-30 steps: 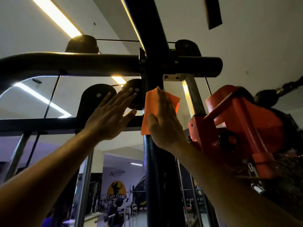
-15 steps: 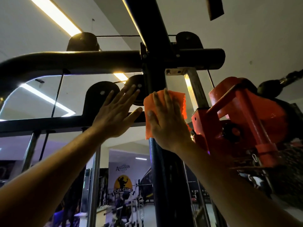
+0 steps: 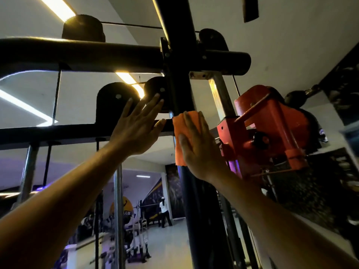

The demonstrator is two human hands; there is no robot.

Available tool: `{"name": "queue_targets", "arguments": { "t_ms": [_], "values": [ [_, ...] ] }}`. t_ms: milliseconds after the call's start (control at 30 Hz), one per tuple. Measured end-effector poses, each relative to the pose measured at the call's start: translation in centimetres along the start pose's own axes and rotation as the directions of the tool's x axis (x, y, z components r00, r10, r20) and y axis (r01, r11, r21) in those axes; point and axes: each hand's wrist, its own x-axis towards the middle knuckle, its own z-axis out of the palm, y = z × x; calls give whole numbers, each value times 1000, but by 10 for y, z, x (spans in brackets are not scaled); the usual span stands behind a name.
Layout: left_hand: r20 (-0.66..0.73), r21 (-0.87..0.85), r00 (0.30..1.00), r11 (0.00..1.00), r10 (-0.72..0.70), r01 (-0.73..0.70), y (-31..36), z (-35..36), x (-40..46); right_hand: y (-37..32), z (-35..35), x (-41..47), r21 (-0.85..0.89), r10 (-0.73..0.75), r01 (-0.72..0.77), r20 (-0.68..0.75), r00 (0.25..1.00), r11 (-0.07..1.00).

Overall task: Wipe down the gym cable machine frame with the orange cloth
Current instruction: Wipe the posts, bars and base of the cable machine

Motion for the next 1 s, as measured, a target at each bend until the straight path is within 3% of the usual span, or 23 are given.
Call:
{"name": "queue_targets", "arguments": {
  "t_ms": [200, 333, 433, 533, 667, 800, 900, 1000],
  "values": [
    [-55, 11, 998, 1000, 22, -22, 11, 7, -16, -11, -4, 31, -162, 26, -33, -44, 999, 986],
    [-49, 16, 999, 1000, 11, -10, 20, 11, -27, -6, 15, -27, -359, -55, 0, -143, 988, 933],
    [-59, -15, 998, 1000, 14, -15, 24, 7, -38, -7, 21, -83, -463, -92, 13, -147, 985, 886],
    [-47, -55, 999, 998, 8, -10, 28, 4, -45, -9, 17, -76, -531, -94, 12, -128, 987, 847],
    [-80, -52, 997, 999, 8, -12, 34, 10, -55, -10, 15, -41, -498, -81, -1, -143, 986, 867],
    [-95, 23, 995, 999, 39, -37, 41, 15, -70, -9, 21, -90, -365, -57, 5, -131, 990, 931],
    [-72, 54, 995, 997, 66, -62, 41, 13, -74, -7, 25, -131, -421, -38, -15, -119, 992, 907],
    [-66, 34, 995, 997, 74, -72, 40, 10, -75, -11, 17, -103, -543, -55, -17, -117, 992, 839]
  ]
}}
